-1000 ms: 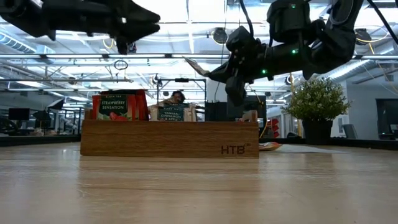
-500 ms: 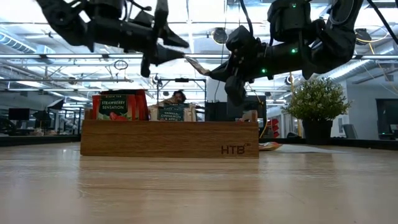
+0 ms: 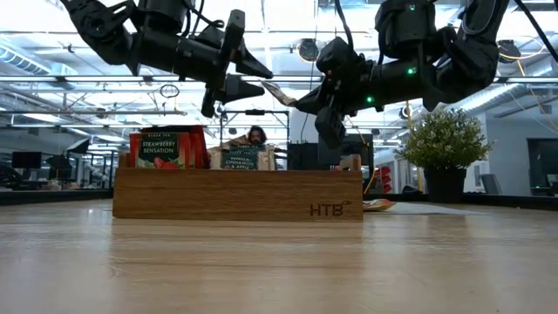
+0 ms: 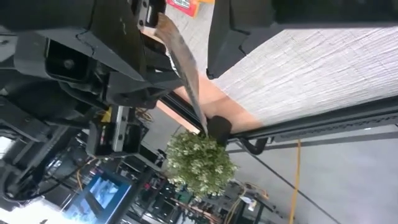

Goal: Pick & Place Tea
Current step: Put the brown tea bag into the middle section of the wooden organizer

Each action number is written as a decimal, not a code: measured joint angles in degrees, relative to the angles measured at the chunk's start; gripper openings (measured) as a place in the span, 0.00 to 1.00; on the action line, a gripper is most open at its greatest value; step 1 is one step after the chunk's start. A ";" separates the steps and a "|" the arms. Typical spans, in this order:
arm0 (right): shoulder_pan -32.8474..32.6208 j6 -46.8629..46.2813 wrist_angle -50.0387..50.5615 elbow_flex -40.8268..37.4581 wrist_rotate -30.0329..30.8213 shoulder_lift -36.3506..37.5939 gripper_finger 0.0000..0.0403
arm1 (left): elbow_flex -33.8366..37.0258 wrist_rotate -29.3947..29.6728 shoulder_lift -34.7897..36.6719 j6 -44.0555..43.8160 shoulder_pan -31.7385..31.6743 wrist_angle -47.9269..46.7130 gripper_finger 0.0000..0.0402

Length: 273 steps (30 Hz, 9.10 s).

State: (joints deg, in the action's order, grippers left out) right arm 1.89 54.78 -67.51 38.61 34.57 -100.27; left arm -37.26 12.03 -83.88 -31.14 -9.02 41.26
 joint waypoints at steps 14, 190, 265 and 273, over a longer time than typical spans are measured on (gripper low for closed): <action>-0.06 -4.87 0.90 0.02 -0.26 0.00 0.00 | 0.06 -0.10 -0.02 10.95 -0.72 1.68 0.01; -3.93 3.13 30.84 18.97 2.86 -4.24 0.00 | 0.11 -3.94 12.61 8.73 -0.08 -24.59 0.18; -3.52 -19.65 35.60 14.88 14.84 -4.17 0.04 | 0.09 7.63 1.55 31.87 27.91 -30.12 0.00; -3.52 -19.67 35.60 14.88 14.82 -4.17 0.04 | 0.09 9.38 2.39 32.63 28.11 -30.59 0.00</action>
State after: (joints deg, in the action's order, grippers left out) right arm -1.63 35.11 -31.90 53.49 49.39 -104.44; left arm -37.17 21.41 -81.48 1.49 19.09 10.67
